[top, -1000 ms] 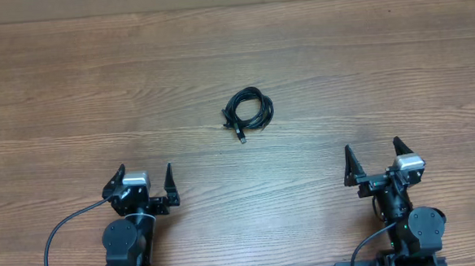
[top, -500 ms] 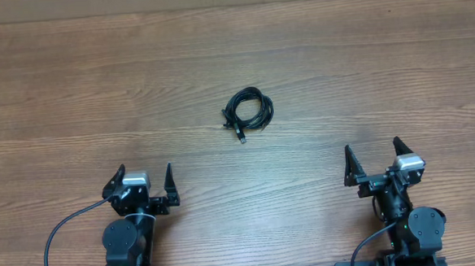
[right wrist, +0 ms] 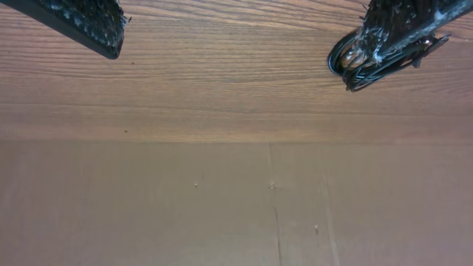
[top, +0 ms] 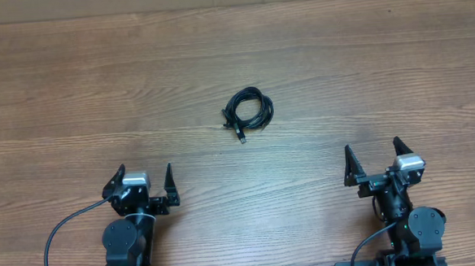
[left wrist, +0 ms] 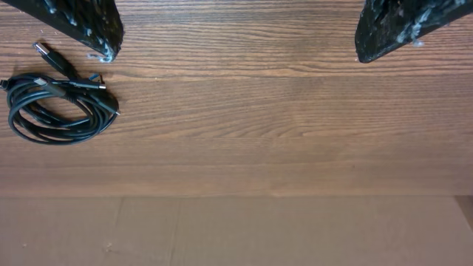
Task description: Untangle cables
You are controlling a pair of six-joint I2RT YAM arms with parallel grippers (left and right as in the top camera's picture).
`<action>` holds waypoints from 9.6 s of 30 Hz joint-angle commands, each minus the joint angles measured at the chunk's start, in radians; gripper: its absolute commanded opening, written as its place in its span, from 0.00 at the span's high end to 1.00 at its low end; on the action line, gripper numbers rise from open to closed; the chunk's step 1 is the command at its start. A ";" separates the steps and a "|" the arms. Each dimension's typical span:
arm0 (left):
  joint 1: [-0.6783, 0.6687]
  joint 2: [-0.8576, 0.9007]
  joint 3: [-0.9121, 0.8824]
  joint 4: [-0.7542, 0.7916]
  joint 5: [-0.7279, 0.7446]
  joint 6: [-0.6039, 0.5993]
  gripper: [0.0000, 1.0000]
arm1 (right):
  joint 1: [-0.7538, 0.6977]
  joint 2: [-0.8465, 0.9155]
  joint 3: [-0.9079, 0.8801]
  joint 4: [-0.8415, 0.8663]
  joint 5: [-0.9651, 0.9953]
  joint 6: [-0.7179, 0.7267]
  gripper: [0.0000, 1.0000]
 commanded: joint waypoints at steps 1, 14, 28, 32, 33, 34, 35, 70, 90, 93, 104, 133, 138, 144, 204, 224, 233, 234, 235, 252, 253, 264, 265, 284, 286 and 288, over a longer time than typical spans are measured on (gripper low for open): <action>-0.006 0.001 -0.005 0.002 0.006 0.019 0.00 | -0.002 0.000 -0.010 0.005 0.005 -0.005 0.00; -0.006 0.001 -0.005 0.002 0.006 0.019 0.01 | -0.002 0.000 -0.010 0.005 0.005 -0.005 0.00; -0.006 0.001 -0.005 0.002 0.006 0.019 0.00 | -0.002 0.000 -0.010 0.005 0.005 -0.005 0.00; -0.006 0.001 -0.005 0.002 0.006 0.019 0.01 | -0.002 0.000 -0.010 0.005 0.005 -0.005 0.00; -0.006 0.001 -0.005 0.002 0.006 0.019 0.00 | -0.002 0.000 -0.010 0.005 0.005 -0.005 0.00; -0.006 0.001 -0.005 0.002 0.006 0.019 0.00 | -0.002 0.000 -0.010 0.005 0.005 -0.005 0.00; -0.006 0.001 -0.005 0.002 0.006 0.019 0.00 | -0.002 0.000 -0.010 0.005 0.005 -0.005 0.00; -0.006 0.001 -0.005 0.002 0.006 0.019 0.00 | -0.002 0.000 -0.010 0.005 0.005 -0.005 0.00; -0.006 0.001 -0.005 0.002 0.006 0.019 0.00 | -0.002 0.000 -0.010 0.005 0.005 -0.005 0.00; -0.006 0.001 -0.005 0.002 0.006 0.019 0.00 | -0.002 0.000 -0.010 0.005 0.005 -0.005 0.00; -0.006 0.001 -0.005 0.002 0.006 0.019 0.00 | -0.002 0.000 -0.010 0.005 0.005 -0.005 0.00; -0.006 0.001 -0.005 0.002 0.006 0.019 0.00 | -0.002 0.000 -0.010 0.005 0.005 -0.005 0.00; -0.006 0.001 -0.005 0.002 0.006 0.019 0.00 | -0.002 0.000 -0.010 0.005 0.005 -0.005 0.00; -0.006 0.001 -0.005 0.002 0.006 0.019 0.00 | -0.002 0.000 -0.010 0.005 0.005 -0.005 0.00; -0.006 0.001 -0.005 0.002 0.006 0.019 0.00 | -0.002 0.000 -0.010 0.005 0.005 -0.005 0.00; -0.006 0.001 -0.005 0.002 0.006 0.019 0.00 | -0.002 0.000 -0.010 0.005 0.005 -0.005 0.00; -0.006 0.001 -0.005 0.002 0.006 0.019 0.00 | -0.002 0.000 -0.010 0.005 0.005 -0.005 0.00; -0.006 0.001 -0.005 0.002 0.006 0.019 0.00 | -0.002 0.000 -0.010 0.005 0.005 -0.005 0.00; -0.006 0.001 -0.005 0.002 0.006 0.019 0.01 | -0.002 0.000 -0.010 0.005 0.005 -0.005 0.00; -0.006 0.001 -0.005 0.022 -0.191 0.045 0.00 | -0.002 0.000 -0.010 0.005 0.005 -0.005 0.00; -0.006 0.001 -0.005 0.024 -0.192 0.045 0.01 | -0.002 0.000 -0.010 0.005 0.005 -0.005 0.00; -0.006 0.001 -0.004 0.048 0.177 -0.414 0.00 | -0.002 -0.001 -0.010 0.005 0.005 -0.005 0.00; -0.006 0.001 -0.004 0.071 0.176 -0.416 0.00 | -0.002 0.000 -0.010 0.005 0.005 -0.005 0.00; -0.006 0.518 0.919 -0.436 0.151 -0.291 0.00 | -0.002 0.000 -0.010 0.005 0.005 -0.005 0.00; -0.006 0.663 1.098 -0.622 0.173 -0.288 0.00 | -0.002 0.000 -0.010 0.005 0.005 -0.005 0.00; -0.006 0.811 1.278 -0.793 0.234 -0.263 0.00 | -0.002 0.000 -0.010 0.005 0.005 -0.005 0.00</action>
